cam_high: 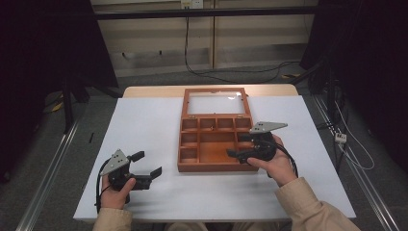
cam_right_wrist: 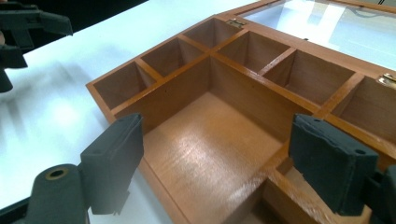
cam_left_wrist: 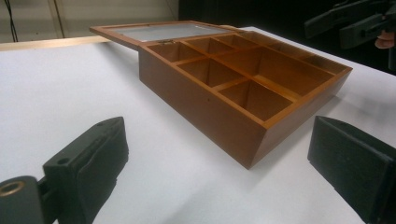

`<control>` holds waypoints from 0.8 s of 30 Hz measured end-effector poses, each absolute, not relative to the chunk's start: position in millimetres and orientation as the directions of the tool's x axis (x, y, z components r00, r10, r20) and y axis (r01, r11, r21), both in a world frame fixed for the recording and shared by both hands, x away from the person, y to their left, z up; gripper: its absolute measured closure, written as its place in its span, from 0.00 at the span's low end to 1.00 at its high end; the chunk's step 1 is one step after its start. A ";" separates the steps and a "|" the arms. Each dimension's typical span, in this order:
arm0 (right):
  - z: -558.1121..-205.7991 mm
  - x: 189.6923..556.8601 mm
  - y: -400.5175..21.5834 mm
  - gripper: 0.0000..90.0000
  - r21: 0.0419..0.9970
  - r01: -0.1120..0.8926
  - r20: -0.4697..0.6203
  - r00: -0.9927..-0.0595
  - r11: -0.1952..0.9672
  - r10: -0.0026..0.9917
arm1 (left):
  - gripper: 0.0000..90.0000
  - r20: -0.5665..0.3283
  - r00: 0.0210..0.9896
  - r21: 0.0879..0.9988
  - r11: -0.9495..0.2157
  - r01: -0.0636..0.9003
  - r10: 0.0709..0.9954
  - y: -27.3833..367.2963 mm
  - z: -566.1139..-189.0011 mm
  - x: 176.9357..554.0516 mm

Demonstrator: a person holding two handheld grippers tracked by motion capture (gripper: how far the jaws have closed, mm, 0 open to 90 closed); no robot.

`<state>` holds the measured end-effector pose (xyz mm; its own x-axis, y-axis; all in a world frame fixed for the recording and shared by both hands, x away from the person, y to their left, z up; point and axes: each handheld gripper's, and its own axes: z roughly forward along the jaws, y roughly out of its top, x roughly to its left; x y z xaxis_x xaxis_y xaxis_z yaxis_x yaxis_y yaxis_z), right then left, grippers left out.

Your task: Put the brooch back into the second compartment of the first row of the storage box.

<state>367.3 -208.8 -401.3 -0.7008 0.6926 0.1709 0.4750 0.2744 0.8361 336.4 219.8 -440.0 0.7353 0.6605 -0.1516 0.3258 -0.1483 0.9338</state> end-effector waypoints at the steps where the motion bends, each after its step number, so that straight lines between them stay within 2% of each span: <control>1: -401.5 366.0 -210.2 0.20 0.837 0.472 0.167 -0.702 0.277 0.693 | 0.05 -0.150 0.736 0.934 -0.151 0.325 0.660 219.7 -440.0 336.4; 24: -409.5 336.1 -243.5 0.20 0.848 0.458 0.150 -0.691 0.268 0.707 | 0.05 -0.151 0.737 0.932 -0.154 0.328 0.659 219.2 -439.9 335.8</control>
